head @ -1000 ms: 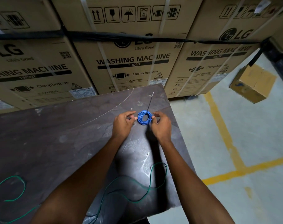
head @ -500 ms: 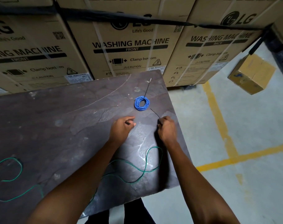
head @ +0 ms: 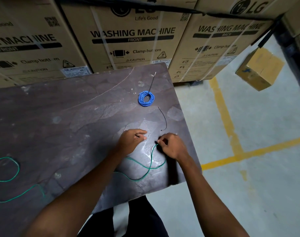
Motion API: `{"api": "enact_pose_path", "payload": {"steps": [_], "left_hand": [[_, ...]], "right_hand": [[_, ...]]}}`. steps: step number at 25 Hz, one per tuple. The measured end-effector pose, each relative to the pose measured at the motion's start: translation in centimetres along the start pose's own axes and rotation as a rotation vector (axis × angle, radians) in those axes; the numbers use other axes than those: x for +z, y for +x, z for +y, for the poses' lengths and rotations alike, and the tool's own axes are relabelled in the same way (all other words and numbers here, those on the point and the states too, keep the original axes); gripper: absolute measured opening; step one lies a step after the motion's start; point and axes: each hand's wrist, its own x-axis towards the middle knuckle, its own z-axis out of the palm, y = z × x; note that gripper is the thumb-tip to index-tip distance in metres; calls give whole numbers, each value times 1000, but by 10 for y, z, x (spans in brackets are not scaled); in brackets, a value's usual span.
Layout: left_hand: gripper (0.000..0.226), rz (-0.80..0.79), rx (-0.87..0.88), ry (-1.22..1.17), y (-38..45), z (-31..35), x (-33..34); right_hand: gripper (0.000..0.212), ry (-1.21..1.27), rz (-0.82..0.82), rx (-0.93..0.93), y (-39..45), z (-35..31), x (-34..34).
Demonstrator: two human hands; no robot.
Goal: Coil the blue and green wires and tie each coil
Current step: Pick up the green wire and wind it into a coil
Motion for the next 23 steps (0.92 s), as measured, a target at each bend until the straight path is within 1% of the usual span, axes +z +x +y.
{"api": "enact_pose_path", "payload": {"steps": [2, 4, 7, 10, 13, 14, 16, 18, 20, 23], "left_hand": [[27, -38, -5, -10, -10, 4, 4], [20, -95, 0, -12, -16, 9, 5], [14, -116, 0, -66, -30, 16, -4], [8, -101, 39, -110, -46, 29, -36], [17, -105, 101, -102, -68, 43, -88], [16, -100, 130, -107, -75, 48, -109], [6, -51, 165, -144, -95, 57, -153], [8, 66, 182, -172, -120, 61, -205], [6, 191, 204, -140, -146, 62, -255], [20, 355, 238, -42, -182, 59, -317]], "right_hand": [[19, 37, -62, -27, -7, 1, 6], [19, 138, -97, -46, -10, -4, 9], [21, 376, -60, -56, -17, -28, 6], [18, 569, -64, -97, -21, -65, -4], [19, 676, -98, -171, -30, -116, -17], [20, 707, -108, -185, -32, -133, -21], [22, 782, -131, -208, -39, -167, -30], [25, 845, -167, -238, -48, -202, -38], [25, 888, -209, -267, -58, -233, -44], [22, 936, -277, -302, -75, -272, -46]]}}
